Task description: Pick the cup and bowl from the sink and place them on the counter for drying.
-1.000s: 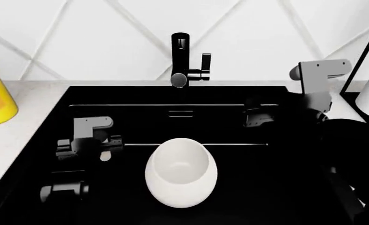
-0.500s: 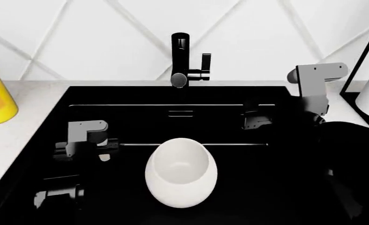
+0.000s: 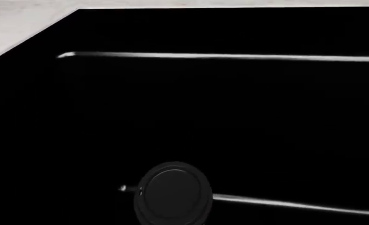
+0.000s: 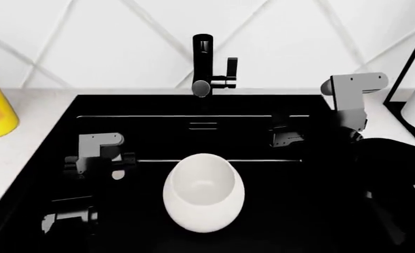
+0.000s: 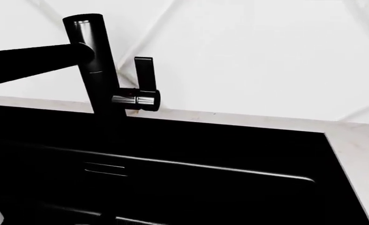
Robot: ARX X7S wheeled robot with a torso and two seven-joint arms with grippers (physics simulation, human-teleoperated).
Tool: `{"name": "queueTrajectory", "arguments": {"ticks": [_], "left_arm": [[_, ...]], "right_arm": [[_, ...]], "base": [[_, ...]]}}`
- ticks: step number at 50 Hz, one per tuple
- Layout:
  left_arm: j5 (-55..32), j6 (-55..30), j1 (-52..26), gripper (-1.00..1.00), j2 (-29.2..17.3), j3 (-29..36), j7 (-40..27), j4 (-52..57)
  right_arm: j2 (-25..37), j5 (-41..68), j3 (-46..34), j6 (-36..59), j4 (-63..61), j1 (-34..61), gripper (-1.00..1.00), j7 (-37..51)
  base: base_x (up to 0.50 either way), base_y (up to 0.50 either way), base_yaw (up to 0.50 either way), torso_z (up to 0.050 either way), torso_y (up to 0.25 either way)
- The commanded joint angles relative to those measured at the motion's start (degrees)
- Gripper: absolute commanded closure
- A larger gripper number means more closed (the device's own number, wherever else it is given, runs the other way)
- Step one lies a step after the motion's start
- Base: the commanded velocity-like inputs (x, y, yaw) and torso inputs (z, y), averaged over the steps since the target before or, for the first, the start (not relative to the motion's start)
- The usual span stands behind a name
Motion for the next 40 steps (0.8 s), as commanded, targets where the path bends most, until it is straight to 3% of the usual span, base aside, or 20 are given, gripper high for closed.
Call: {"name": "queueTrajectory", "arguments": {"ticks": [1,40], "left_arm": [[0.5,1.9,0.2,-1.0,0.2,-0.2,-1.5,-0.1],[0.6,4.3,0.0,-1.0,0.8,-0.6,-3.5,-0.1]], "right_arm": [[0.0,0.1,-0.2,-0.4,0.0,-0.4,-1.0,0.0],[-0.1,0.0,-1.1,-2.4,1.0,-1.6,-1.0,-0.3]], "base": [[0.0,0.0,0.0,0.006,-0.111],[0.0,0.0,0.0,0.005,-0.079]]}}
